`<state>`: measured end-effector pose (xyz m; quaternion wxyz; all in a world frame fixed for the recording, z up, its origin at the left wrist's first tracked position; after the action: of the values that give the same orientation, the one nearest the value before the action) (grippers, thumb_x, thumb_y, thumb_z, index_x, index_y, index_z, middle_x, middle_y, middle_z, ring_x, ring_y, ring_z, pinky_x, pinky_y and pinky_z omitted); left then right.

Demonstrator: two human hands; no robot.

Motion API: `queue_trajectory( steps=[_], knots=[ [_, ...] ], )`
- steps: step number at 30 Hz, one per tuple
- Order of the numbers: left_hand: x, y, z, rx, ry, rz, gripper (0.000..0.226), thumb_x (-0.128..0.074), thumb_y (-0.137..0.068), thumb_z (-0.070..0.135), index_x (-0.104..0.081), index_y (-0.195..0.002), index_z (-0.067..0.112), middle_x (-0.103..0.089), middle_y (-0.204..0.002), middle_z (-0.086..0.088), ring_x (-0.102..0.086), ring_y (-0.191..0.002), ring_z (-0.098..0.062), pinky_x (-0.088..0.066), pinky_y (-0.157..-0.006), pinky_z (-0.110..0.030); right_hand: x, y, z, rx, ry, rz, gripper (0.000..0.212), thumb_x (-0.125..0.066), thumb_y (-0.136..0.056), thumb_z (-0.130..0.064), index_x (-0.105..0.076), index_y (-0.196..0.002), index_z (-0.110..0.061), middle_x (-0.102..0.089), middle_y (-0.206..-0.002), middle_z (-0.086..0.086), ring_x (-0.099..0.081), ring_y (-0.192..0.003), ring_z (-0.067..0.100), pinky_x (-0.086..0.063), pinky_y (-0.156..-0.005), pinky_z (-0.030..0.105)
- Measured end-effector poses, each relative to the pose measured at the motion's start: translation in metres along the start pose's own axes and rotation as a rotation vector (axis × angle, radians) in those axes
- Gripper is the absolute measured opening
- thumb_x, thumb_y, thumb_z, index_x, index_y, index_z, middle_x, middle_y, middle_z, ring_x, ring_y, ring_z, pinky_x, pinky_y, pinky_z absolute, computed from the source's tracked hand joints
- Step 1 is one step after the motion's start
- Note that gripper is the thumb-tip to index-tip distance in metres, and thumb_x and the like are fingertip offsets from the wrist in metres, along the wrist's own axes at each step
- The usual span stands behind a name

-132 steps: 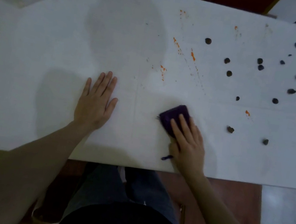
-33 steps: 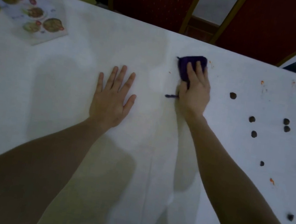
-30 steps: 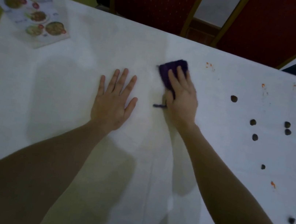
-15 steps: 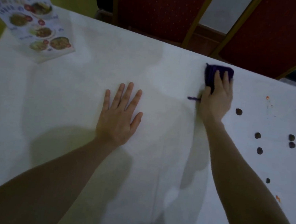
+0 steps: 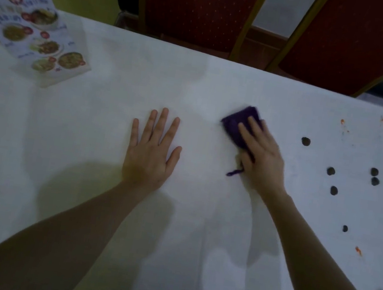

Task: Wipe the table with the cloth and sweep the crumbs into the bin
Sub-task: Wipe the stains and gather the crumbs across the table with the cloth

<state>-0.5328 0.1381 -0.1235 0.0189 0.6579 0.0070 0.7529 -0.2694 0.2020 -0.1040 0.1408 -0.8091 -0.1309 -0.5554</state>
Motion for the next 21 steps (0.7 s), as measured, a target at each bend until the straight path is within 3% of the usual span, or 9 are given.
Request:
queue_trajectory(
  steps=[4, 6, 8, 11, 15, 18, 21],
  knots=[
    [0.001, -0.002, -0.001, 0.004, 0.007, -0.007, 0.065, -0.022, -0.101, 0.049, -0.015, -0.159, 0.022, -0.007, -0.167, -0.006, -0.006, -0.154, -0.026, -0.009, -0.122, -0.055, 0.014, -0.054, 0.019, -0.334, -0.048, 0.107, 0.056, -0.046, -0.094, -0.022, -0.039, -0.15, -0.025, -0.029, -0.16, 0.001, -0.018, -0.15, 0.023, -0.025, -0.117, 0.039],
    [0.0, -0.001, -0.001, 0.009, 0.011, -0.013, 0.065, -0.02, -0.101, 0.05, -0.014, -0.159, 0.023, -0.006, -0.167, -0.006, -0.005, -0.154, -0.026, -0.009, -0.122, -0.056, 0.01, -0.092, 0.01, -0.4, -0.054, 0.124, 0.057, -0.045, -0.094, -0.021, -0.038, -0.15, -0.024, -0.028, -0.161, 0.001, -0.015, -0.151, 0.023, -0.023, -0.12, 0.041],
    [0.0, 0.001, -0.001, 0.01, 0.001, -0.019, 0.065, -0.018, -0.101, 0.05, -0.011, -0.159, 0.023, -0.004, -0.167, -0.005, -0.004, -0.154, -0.026, -0.009, -0.122, -0.056, 0.0, -0.12, -0.008, -0.362, -0.046, 0.085, 0.058, -0.044, -0.093, -0.021, -0.037, -0.151, -0.024, -0.027, -0.161, 0.003, -0.015, -0.15, 0.026, -0.022, -0.12, 0.042],
    [0.0, 0.001, -0.001, 0.013, -0.016, -0.02, 0.065, -0.018, -0.101, 0.05, -0.01, -0.159, 0.023, -0.003, -0.167, -0.006, -0.004, -0.154, -0.026, -0.009, -0.122, -0.056, -0.016, -0.131, -0.041, -0.148, -0.025, -0.007, 0.059, -0.046, -0.091, -0.022, -0.039, -0.15, -0.022, -0.03, -0.159, 0.008, -0.019, -0.149, 0.031, -0.022, -0.12, 0.043],
    [0.0, 0.002, 0.0, 0.002, -0.004, -0.001, 0.065, -0.021, -0.101, 0.049, -0.013, -0.159, 0.021, -0.007, -0.167, -0.008, -0.008, -0.154, -0.028, -0.009, -0.122, -0.056, -0.03, -0.073, -0.075, 0.097, -0.012, -0.051, 0.053, -0.048, -0.094, -0.025, -0.045, -0.146, -0.02, -0.035, -0.157, 0.009, -0.024, -0.148, 0.031, -0.025, -0.116, 0.044],
    [0.001, -0.001, -0.001, 0.0, 0.009, -0.02, 0.065, -0.019, -0.102, 0.049, -0.012, -0.159, 0.02, -0.007, -0.167, -0.008, -0.006, -0.154, -0.028, -0.009, -0.122, -0.057, -0.024, -0.009, -0.07, 0.098, -0.042, -0.011, 0.052, -0.05, -0.092, -0.022, -0.049, -0.144, -0.019, -0.037, -0.156, 0.006, -0.027, -0.147, 0.028, -0.029, -0.115, 0.042],
    [0.001, -0.001, 0.0, 0.0, 0.002, -0.041, 0.065, -0.017, -0.101, 0.048, -0.012, -0.159, 0.02, -0.006, -0.167, -0.008, -0.006, -0.154, -0.028, -0.01, -0.121, -0.057, -0.011, 0.036, -0.041, -0.036, -0.007, 0.04, 0.053, -0.049, -0.091, -0.02, -0.049, -0.144, -0.02, -0.037, -0.156, 0.004, -0.027, -0.147, 0.026, -0.033, -0.114, 0.041]
  ],
)
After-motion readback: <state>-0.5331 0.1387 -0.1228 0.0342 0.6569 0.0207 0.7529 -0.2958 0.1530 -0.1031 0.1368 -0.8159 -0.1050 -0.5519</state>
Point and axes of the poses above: each hand's wrist, its own y-axis away from the middle knuckle, its own x-axis out of the back of the hand, z = x × y, the point moved 2 cm from there along -y, towards the middle knuckle
